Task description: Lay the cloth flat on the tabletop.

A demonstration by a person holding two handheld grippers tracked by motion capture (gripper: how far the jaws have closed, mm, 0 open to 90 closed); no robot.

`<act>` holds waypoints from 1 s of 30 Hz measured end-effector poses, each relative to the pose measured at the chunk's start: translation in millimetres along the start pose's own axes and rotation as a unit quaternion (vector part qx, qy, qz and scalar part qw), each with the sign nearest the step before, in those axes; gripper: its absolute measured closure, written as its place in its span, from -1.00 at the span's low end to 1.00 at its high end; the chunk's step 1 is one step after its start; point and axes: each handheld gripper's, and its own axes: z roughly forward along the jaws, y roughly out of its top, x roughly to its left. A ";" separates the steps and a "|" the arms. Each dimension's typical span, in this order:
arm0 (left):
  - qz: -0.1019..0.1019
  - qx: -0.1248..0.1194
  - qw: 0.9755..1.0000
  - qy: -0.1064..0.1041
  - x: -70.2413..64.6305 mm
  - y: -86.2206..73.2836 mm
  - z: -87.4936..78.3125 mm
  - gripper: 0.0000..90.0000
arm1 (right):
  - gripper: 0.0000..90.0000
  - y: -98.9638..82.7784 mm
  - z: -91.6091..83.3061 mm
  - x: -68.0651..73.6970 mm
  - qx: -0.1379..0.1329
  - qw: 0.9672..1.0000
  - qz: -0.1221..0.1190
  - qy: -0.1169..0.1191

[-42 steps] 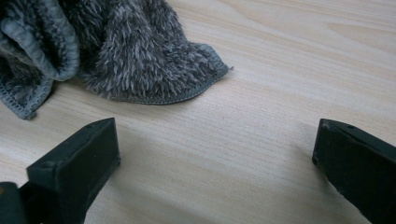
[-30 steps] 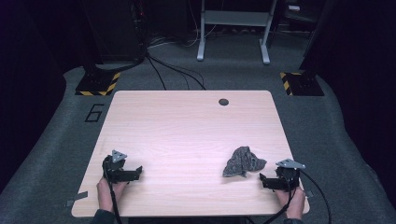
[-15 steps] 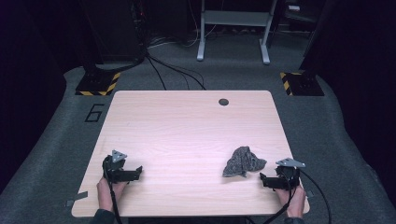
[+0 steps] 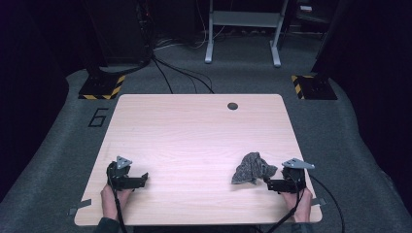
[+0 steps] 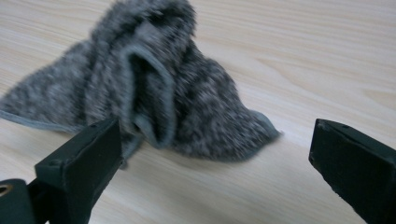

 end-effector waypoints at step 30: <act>0.000 0.000 1.000 0.000 -0.1 0.0 0.0 -0.99 | -0.68 29.1 25.0 37.2 0.015 0.999 -0.026 0.039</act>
